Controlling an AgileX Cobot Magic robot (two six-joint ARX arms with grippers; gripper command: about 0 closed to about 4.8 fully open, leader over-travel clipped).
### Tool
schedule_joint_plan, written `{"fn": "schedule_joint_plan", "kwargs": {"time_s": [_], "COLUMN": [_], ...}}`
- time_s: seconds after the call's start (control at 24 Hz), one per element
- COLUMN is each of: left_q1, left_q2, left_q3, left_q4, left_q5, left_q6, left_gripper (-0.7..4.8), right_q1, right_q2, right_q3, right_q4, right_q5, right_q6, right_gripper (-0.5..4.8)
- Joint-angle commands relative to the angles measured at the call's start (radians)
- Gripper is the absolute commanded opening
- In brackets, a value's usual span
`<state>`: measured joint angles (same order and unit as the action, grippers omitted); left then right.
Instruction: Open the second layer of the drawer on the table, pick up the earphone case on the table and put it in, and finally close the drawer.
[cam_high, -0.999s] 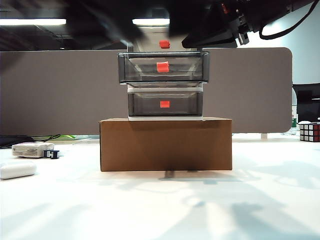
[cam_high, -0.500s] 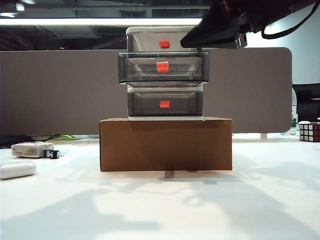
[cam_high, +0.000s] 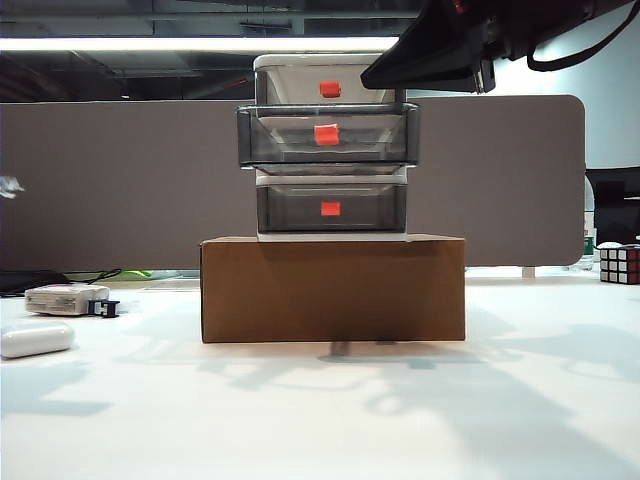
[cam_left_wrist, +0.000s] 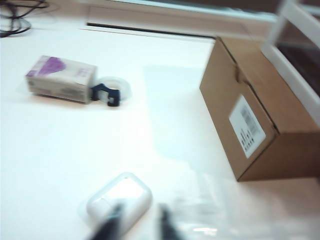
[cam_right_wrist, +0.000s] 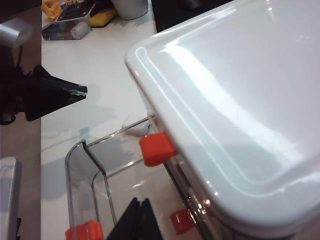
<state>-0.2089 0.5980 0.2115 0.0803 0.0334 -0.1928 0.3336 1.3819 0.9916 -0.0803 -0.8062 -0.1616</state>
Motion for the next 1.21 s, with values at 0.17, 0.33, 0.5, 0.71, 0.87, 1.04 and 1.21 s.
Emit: {"fn": "schedule_joint_plan", "kwargs": {"time_s": [0.17, 0.33, 0.5, 0.71, 0.87, 1.04, 1.21], "left_q1": [0.069, 0.075, 0.075, 0.077, 0.130, 0.243, 0.367], "left_q2": [0.029, 0.128, 0.254, 0.503, 0.600, 0.641, 0.657], "left_q3": [-0.031, -0.034, -0.026, 0.040, 0.109, 0.162, 0.192], "left_q4": [0.114, 0.163, 0.221, 0.319, 0.318, 0.286, 0.207], "left_q5": [0.170, 0.218, 0.220, 0.269, 0.364, 0.532, 0.690], "left_q6": [0.241, 0.442, 0.445, 0.523, 0.559, 0.560, 0.589], "left_gripper": [1.53, 2.92, 3.43, 3.46, 3.46, 3.46, 3.45], "right_q1": [0.000, 0.001, 0.001, 0.001, 0.000, 0.000, 0.000], "right_q2": [-0.004, -0.004, -0.004, -0.003, -0.003, -0.003, -0.001], "right_q3": [0.003, 0.003, 0.003, 0.003, 0.002, 0.003, 0.002], "right_q4": [-0.005, -0.006, -0.010, -0.039, -0.052, -0.066, -0.075], "right_q5": [-0.024, -0.053, -0.053, -0.076, -0.076, -0.076, -0.076], "right_q6": [0.004, 0.004, 0.004, 0.000, -0.006, -0.023, -0.034], "right_gripper": [-0.05, -0.05, -0.05, -0.05, -0.05, -0.05, -0.05]}}
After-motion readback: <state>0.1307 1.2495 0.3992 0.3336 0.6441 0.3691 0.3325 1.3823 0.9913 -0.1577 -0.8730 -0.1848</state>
